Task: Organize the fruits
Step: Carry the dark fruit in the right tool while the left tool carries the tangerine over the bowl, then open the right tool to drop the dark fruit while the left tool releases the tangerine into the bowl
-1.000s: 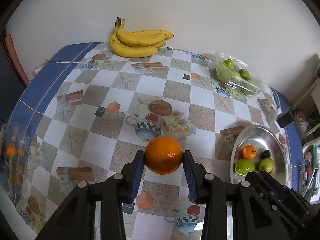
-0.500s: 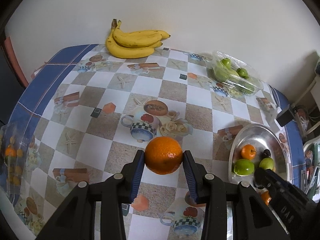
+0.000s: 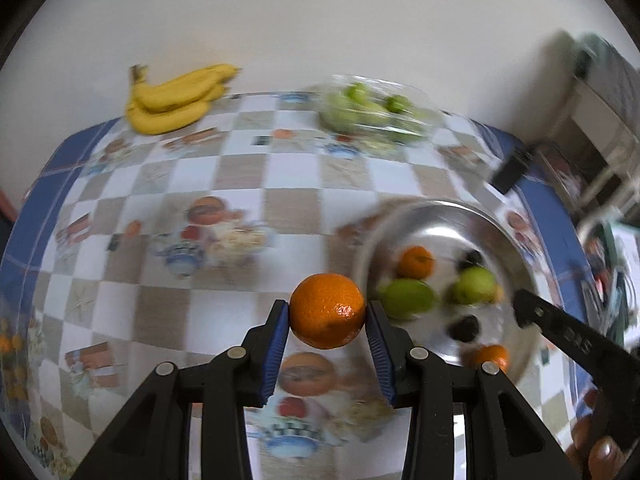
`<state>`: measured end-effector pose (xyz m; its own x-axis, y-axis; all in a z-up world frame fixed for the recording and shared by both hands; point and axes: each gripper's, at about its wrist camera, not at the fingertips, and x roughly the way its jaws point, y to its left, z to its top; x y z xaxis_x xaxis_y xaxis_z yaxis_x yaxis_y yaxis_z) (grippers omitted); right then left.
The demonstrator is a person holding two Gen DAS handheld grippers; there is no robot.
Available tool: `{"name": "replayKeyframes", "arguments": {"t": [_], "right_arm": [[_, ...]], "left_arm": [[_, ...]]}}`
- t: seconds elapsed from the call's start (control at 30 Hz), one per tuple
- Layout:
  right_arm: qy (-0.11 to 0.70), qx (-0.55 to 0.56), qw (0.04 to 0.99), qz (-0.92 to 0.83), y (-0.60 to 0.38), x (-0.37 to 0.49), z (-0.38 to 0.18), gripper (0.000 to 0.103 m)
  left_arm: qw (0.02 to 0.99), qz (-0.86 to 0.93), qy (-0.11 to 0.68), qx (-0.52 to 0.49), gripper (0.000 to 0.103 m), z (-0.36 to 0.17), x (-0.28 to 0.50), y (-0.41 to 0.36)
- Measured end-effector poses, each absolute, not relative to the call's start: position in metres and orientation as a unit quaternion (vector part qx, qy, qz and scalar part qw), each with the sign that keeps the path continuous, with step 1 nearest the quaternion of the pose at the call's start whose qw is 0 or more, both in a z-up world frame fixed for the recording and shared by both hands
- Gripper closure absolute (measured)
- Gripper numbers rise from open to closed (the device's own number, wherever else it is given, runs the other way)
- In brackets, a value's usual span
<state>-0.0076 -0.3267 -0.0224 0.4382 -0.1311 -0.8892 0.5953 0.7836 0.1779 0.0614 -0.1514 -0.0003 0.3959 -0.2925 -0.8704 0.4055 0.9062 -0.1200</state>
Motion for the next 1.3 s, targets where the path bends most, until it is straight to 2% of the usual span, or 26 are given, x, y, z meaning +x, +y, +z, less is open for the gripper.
{"name": "replayKeyframes", "arguments": {"t": [0.43,0.73,1.3], "right_arm": [[0.481,0.269,0.802,-0.23,-0.35,-0.021,-0.031,0.075],[0.5,0.281,0.788,-0.222,-0.35,-0.016,-0.051,0.075],[0.508,0.272,0.786,-0.225,-0.347,-0.014,-0.053,0.075]], "left_arm": [[0.807,-0.263,0.518,0.104,0.061,-0.02,0.034,-0.209],[0.801,-0.27,0.519,0.125,0.061,-0.035,0.031,-0.224],[0.79,-0.277,0.527,0.144,0.06,-0.049,0.028,-0.234]]}}
